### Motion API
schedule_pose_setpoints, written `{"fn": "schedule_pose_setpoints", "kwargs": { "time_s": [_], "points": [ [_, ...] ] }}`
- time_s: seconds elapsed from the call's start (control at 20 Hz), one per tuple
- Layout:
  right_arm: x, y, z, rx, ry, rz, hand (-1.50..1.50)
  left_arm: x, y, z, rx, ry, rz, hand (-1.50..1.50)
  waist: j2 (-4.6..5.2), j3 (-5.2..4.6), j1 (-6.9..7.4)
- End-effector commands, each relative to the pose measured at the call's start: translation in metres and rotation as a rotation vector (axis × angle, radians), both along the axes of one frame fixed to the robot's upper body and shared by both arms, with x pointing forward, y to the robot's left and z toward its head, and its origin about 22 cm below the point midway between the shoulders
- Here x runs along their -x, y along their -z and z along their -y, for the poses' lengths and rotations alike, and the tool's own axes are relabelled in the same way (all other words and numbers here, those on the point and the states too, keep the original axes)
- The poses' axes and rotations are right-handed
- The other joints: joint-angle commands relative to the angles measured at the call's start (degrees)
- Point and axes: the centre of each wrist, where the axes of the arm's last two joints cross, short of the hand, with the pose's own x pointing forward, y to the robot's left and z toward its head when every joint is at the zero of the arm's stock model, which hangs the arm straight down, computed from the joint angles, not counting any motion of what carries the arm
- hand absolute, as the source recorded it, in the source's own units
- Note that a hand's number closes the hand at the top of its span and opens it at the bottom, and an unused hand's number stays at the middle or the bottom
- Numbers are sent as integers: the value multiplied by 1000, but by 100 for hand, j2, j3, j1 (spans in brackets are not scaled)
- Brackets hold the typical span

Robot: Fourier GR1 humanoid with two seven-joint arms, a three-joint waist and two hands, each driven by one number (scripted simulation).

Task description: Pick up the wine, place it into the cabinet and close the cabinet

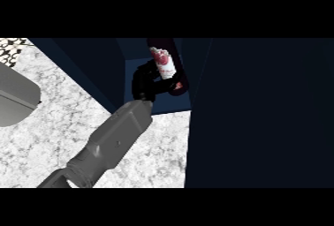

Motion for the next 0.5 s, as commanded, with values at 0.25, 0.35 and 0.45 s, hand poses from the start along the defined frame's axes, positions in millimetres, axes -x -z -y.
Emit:
{"fn": "schedule_pose_setpoints", "kwargs": {
  "time_s": [0.25,0.35,0.45],
  "points": [
    [4,-1,-6,16,-16,9,-150,5,2,3,71,-88,5,-150,14,-4,-76],
    [-7,2,-6,15,-16,0,-150,9,1,10,79,-101,24,-150,11,0,-57],
    [-2,4,-2,-8,-15,9,-150,5,2,6,73,-104,24,-150,32,2,-91]
  ]
}}
